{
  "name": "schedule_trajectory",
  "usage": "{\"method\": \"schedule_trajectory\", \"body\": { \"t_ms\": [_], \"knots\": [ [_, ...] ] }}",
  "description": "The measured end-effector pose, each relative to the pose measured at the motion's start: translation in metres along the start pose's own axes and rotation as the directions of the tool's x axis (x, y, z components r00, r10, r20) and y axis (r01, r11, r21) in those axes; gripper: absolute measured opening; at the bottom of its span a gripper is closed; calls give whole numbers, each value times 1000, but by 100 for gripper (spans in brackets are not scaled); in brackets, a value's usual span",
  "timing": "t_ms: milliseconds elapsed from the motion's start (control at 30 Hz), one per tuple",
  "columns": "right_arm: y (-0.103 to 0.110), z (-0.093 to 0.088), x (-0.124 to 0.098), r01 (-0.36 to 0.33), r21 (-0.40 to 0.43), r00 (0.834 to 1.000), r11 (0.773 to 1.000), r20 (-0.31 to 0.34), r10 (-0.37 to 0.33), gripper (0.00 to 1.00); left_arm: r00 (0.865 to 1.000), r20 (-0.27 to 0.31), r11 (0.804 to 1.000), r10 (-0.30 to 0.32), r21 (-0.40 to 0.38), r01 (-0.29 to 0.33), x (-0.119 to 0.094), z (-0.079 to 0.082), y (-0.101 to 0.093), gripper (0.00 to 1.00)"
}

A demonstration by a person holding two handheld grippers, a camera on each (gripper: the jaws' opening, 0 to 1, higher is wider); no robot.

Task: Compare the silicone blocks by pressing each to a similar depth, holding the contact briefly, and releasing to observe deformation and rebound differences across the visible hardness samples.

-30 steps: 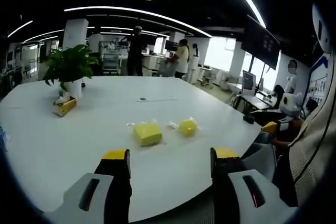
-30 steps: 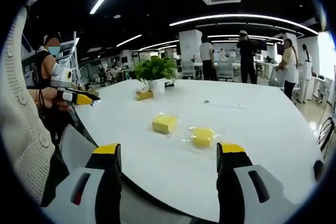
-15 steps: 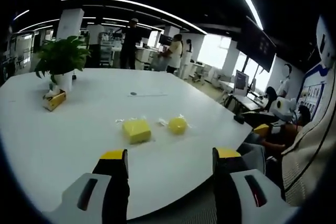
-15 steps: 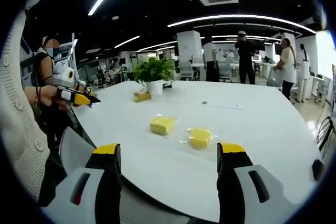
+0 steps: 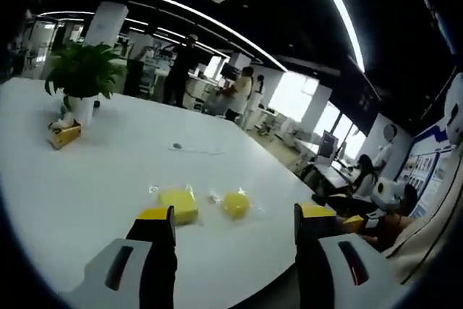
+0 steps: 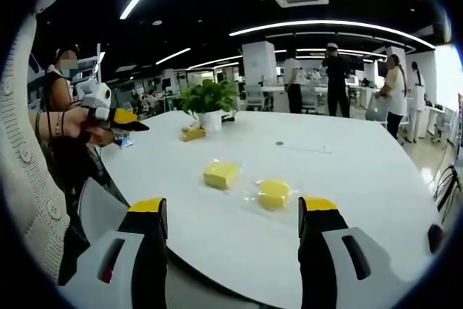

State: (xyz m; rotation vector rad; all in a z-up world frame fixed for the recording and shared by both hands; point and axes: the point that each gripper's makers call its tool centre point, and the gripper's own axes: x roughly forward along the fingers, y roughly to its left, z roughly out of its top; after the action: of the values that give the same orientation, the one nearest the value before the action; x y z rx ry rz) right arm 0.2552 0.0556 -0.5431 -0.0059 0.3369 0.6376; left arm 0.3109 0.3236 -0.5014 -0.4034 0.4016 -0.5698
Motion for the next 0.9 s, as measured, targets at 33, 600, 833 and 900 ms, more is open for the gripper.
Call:
{"method": "schedule_trajectory", "body": {
  "t_ms": [33,600,833,900],
  "knots": [
    [0,0,1,2,0,1000,1000,0,-2,68,1000,6,1000,-1,-21,1,3,3,4,66],
    [-6,14,23,26,27,1000,999,11,-26,69,998,61,977,-8,-213,21,58,36,62,65],
    [-9,7,29,42,37,999,998,-31,-41,69,1000,13,975,-11,-224,14,85,27,89,62],
    [-13,6,31,54,31,998,998,-43,-53,70,1000,3,976,-5,-218,6,94,24,97,62]
  ]
}}
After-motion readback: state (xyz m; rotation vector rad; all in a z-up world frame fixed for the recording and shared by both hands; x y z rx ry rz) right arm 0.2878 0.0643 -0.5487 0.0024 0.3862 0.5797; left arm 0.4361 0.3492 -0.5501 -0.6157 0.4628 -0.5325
